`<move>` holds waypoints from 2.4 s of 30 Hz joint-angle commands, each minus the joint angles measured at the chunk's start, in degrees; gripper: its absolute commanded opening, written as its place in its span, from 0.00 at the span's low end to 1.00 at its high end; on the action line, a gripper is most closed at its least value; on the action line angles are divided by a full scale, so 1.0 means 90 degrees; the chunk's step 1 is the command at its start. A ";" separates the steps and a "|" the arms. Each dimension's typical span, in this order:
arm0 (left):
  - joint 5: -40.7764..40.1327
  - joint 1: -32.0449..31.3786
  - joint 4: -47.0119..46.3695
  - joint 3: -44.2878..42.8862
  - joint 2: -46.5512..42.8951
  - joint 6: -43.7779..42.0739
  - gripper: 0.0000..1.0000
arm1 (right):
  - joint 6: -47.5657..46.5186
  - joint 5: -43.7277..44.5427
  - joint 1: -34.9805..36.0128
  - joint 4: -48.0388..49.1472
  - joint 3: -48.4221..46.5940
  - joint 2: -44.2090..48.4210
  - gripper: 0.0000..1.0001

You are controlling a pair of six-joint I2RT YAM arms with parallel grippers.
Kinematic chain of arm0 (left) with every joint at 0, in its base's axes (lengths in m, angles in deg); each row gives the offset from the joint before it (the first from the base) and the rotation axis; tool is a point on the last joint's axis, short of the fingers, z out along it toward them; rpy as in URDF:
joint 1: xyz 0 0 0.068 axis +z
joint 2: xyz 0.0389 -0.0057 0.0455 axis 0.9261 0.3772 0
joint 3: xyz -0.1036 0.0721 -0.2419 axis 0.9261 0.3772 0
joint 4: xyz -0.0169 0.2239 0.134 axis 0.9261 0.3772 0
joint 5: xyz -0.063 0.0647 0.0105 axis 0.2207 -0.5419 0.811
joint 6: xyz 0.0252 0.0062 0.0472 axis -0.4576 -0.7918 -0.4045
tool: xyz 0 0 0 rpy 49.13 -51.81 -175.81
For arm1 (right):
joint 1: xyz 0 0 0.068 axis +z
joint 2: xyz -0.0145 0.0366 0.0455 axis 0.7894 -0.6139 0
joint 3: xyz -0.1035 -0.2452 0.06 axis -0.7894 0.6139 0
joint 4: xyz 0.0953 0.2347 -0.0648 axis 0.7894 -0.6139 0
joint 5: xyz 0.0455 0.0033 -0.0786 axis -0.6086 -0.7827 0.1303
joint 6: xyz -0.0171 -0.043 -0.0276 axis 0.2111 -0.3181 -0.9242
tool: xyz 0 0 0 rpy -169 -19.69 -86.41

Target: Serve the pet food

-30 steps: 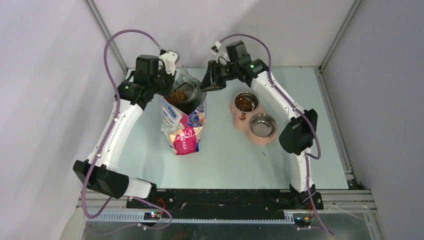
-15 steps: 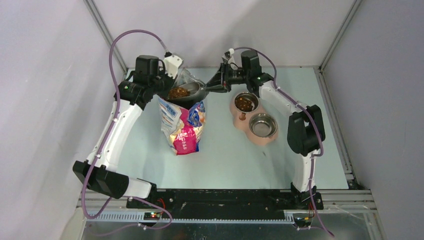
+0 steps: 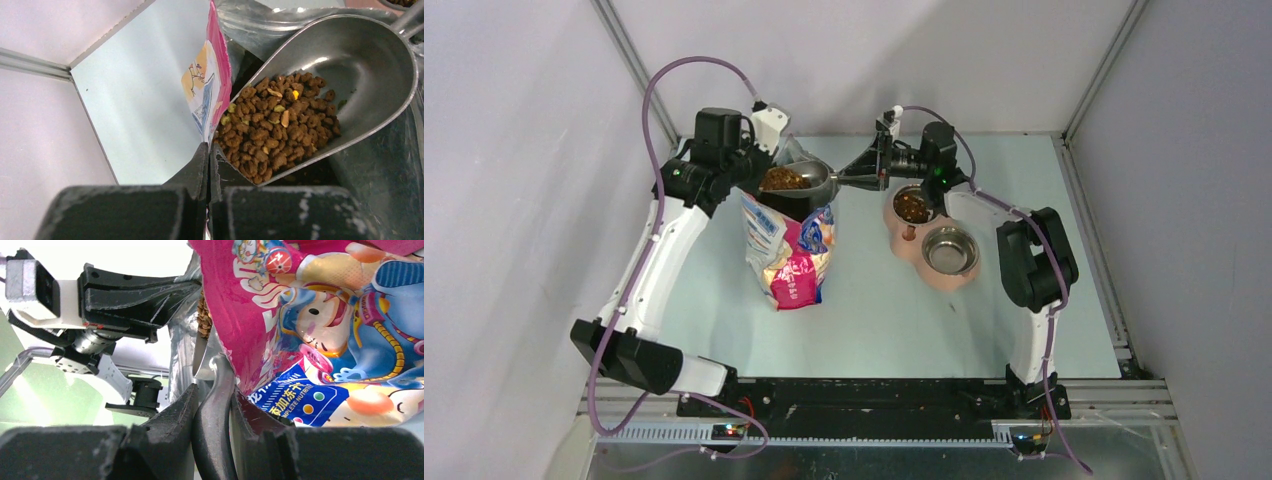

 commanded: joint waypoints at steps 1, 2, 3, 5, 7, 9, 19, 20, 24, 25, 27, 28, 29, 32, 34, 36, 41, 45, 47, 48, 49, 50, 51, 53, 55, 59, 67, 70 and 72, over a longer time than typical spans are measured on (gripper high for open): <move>-0.0005 -0.0029 -0.0271 -0.0377 -0.0029 0.0164 0.00 | 0.0761 -0.0121 -0.0059 0.1734 0.0195 0.0388 0.00; -0.0007 -0.0027 -0.0276 -0.0378 -0.0034 0.0162 0.00 | 0.0869 -0.0121 -0.0061 0.2116 0.0257 0.0374 0.00; -0.0016 -0.0031 -0.0277 -0.0378 -0.0048 0.0163 0.00 | 0.1159 -0.0079 -0.0052 0.2349 0.0401 0.0365 0.00; -0.0034 -0.0026 -0.0294 -0.0370 -0.0082 0.0169 0.00 | 0.1598 -0.0110 0.0020 0.3077 0.0539 0.0326 0.00; -0.0058 -0.0023 -0.0324 -0.0368 -0.0119 0.0166 0.00 | 0.1805 -0.0113 0.0106 0.3481 0.0616 0.0308 0.00; -0.0075 -0.0021 -0.0337 -0.0375 -0.0139 0.0168 0.00 | 0.1853 0.0004 0.0131 0.3574 0.0704 0.0298 0.00; -0.0436 -0.0018 -0.0385 -0.0333 -0.0296 0.0124 0.00 | 0.1850 -0.0151 -0.0076 0.3699 0.0845 0.0405 0.00; -0.0479 -0.0016 -0.0400 -0.0335 -0.0297 0.0129 0.00 | 0.1844 -0.0143 -0.0081 0.3678 0.0889 0.0405 0.00; -0.0489 -0.0021 -0.0375 -0.0413 -0.0275 0.0137 0.00 | 0.1830 -0.0140 -0.0091 0.3613 0.1020 0.0403 0.00; -0.0498 -0.0019 -0.0367 -0.0425 -0.0272 0.0142 0.00 | 0.1828 -0.0171 -0.0109 0.3613 0.1053 0.0415 0.00; -0.0578 -0.0010 -0.0325 -0.0416 -0.0309 0.0106 0.00 | 0.1891 -0.0238 -0.0186 0.3624 0.1105 0.0489 0.00; -0.0606 -0.0008 -0.0298 -0.0407 -0.0321 0.0079 0.00 | 0.1928 -0.0272 -0.0241 0.3638 0.1132 0.0614 0.00; -0.0651 -0.0007 -0.0246 -0.0370 -0.0354 0.0027 0.00 | 0.1950 -0.0309 -0.0378 0.3627 0.1210 0.0696 0.00; -0.0736 -0.0006 -0.0290 -0.0179 -0.0465 -0.0058 0.00 | 0.1612 -0.0162 -0.0570 0.3106 0.1271 0.1072 0.00; -0.0720 -0.0006 -0.0336 -0.0115 -0.0476 -0.0034 0.00 | 0.1689 -0.0168 -0.0601 0.3184 0.1285 0.1087 0.00; -0.0570 -0.0006 -0.0218 -0.0162 -0.0446 0.0021 0.00 | 0.1688 -0.0153 -0.0628 0.3212 0.1440 0.1240 0.00; -0.0443 -0.0006 -0.0075 0.0019 -0.0537 -0.0059 0.00 | 0.1524 -0.0078 -0.0743 0.3060 0.1706 0.1605 0.00; -0.0436 0.0003 -0.0095 0.0019 -0.0598 -0.0031 0.00 | 0.1540 -0.0131 -0.0955 0.3064 0.1718 0.1742 0.00; -0.0385 0.0007 -0.0094 0.0050 -0.0627 -0.0017 0.00 | 0.1366 -0.0170 -0.1117 0.2898 0.1765 0.1917 0.00; -0.0362 0.0012 -0.0102 0.0066 -0.0646 -0.0011 0.00 | 0.1251 -0.0162 -0.1229 0.2768 0.1837 0.1993 0.00; -0.0351 0.0012 -0.0099 0.0085 -0.0655 -0.0009 0.00 | 0.1168 -0.0165 -0.1300 0.2540 0.1879 0.2142 0.00; -0.0319 0.0013 -0.0081 0.0097 -0.0655 -0.0012 0.00 | 0.0974 -0.0166 -0.1432 0.2405 0.1978 0.2321 0.00; -0.0301 0.0013 -0.0074 0.0099 -0.0660 -0.0009 0.00 | 0.0828 -0.0162 -0.1509 0.2225 0.2047 0.2414 0.00; -0.0263 0.0013 -0.0056 0.0084 -0.0676 -0.0027 0.00 | 0.0682 -0.0144 -0.1757 0.2063 0.2292 0.2675 0.00; -0.0235 0.0013 -0.0041 0.0032 -0.0677 -0.0026 0.00 | 0.0391 -0.0118 -0.2110 0.1742 0.2642 0.2972 0.00; -0.0142 0.0008 -0.0053 -0.0098 -0.0663 -0.0003 0.00 | -0.0394 -0.0113 -0.2600 0.0848 0.3063 0.3647 0.00; 0.0001 0.0011 0.0026 0.0064 -0.0903 0.0127 0.00 | -0.1369 -0.0477 -0.3805 -0.0347 0.4191 0.4858 0.00; 0.0001 0.0025 0.0067 0.0084 -0.1043 0.0099 0.00 | -0.2072 -0.0650 -0.4292 -0.1197 0.4514 0.5259 0.00; 0.0001 0.0051 0.0065 0.0149 -0.1140 0.0097 0.00 | -0.2495 -0.0682 -0.4578 -0.1749 0.4907 0.5589 0.00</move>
